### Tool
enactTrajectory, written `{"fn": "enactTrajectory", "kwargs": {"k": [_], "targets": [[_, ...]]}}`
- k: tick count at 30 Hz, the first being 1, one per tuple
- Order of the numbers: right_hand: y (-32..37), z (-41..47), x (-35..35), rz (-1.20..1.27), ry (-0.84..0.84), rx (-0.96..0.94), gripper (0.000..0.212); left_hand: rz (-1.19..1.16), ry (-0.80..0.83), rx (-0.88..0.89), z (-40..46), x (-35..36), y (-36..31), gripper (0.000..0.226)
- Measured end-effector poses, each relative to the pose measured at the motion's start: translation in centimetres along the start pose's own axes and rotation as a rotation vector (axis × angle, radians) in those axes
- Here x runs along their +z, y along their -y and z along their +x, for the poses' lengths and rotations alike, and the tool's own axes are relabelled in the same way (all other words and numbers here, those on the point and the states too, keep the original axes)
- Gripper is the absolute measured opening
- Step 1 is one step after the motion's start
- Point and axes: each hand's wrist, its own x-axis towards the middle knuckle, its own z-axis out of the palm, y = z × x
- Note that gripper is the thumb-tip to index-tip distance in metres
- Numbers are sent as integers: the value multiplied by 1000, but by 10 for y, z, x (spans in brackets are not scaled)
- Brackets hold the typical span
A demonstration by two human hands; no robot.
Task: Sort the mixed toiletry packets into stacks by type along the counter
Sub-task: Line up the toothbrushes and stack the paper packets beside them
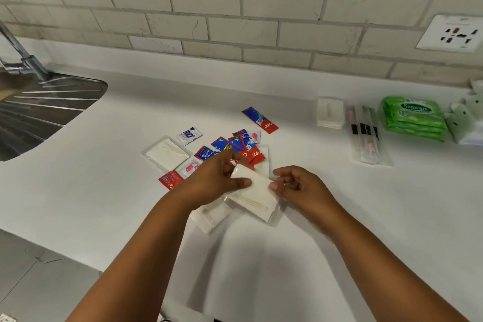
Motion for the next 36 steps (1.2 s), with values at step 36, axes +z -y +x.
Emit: {"fn": "enactTrajectory", "kwargs": {"k": [36], "targets": [[-35,85,-90,-540,-707,-11,27,-67,-180,15,163,132,-76,11]]}}
